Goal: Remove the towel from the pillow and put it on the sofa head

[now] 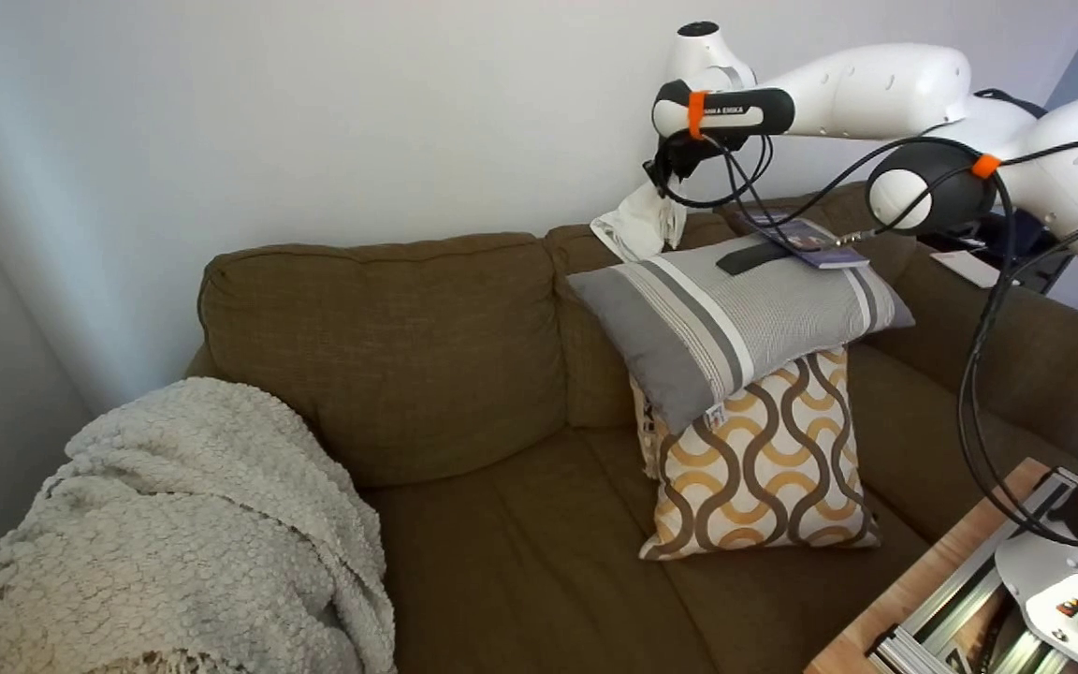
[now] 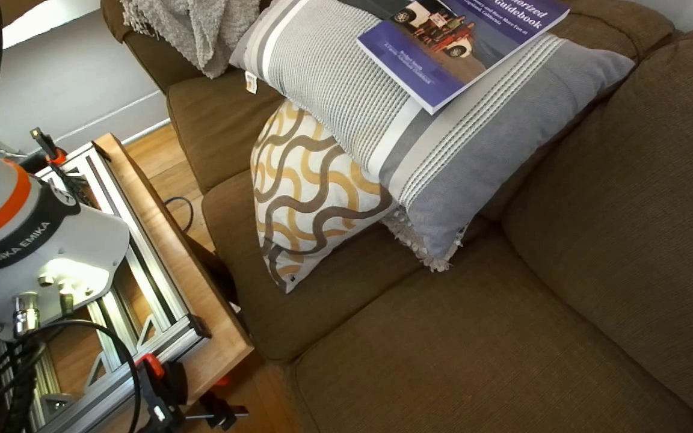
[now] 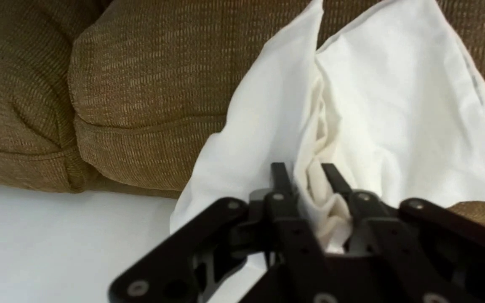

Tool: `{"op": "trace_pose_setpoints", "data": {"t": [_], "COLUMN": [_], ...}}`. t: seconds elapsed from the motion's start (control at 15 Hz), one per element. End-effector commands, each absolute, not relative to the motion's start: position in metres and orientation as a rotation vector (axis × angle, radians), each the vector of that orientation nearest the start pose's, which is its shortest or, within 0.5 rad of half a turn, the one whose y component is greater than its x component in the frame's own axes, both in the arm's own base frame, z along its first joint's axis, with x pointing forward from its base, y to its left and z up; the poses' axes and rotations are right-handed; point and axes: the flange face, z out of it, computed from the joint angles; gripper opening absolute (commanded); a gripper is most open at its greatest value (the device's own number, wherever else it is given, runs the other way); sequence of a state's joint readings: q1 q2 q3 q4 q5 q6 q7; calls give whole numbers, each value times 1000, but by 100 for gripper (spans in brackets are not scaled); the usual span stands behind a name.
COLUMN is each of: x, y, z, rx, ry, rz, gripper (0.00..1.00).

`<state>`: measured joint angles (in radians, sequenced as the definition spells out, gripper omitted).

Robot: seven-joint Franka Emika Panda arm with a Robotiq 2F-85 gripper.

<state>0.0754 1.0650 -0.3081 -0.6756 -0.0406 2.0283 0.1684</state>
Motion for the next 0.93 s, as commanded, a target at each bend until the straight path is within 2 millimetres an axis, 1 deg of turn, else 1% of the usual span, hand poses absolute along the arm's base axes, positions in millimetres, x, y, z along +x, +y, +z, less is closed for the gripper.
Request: {"op": "trace_pose_setpoints", "data": {"t": [0.0,0.07,0.13,0.27,0.33,0.4,0.53,0.6,0.67,0.73,0.8,0.87], "x": [823,822,820,810,804,797,786,782,777,774,781,777], "y": [-53,-52,-49,-41,-36,-26,-6,8,20,33,21,31], "z": [376,387,402,441,461,481,514,534,553,567,548,563], "rx": [-3475,-3497,-3505,-3546,-3554,-3548,-3509,-3432,-3385,-3333,-3412,-3377], "ry": [307,314,319,329,325,282,154,51,-3,-46,44,7], "rz": [-581,-598,-613,-609,-591,-558,-535,-566,-608,-658,-656,-682], "gripper": [58,67,73,89,95,100,100,100,100,100,100,100]}}
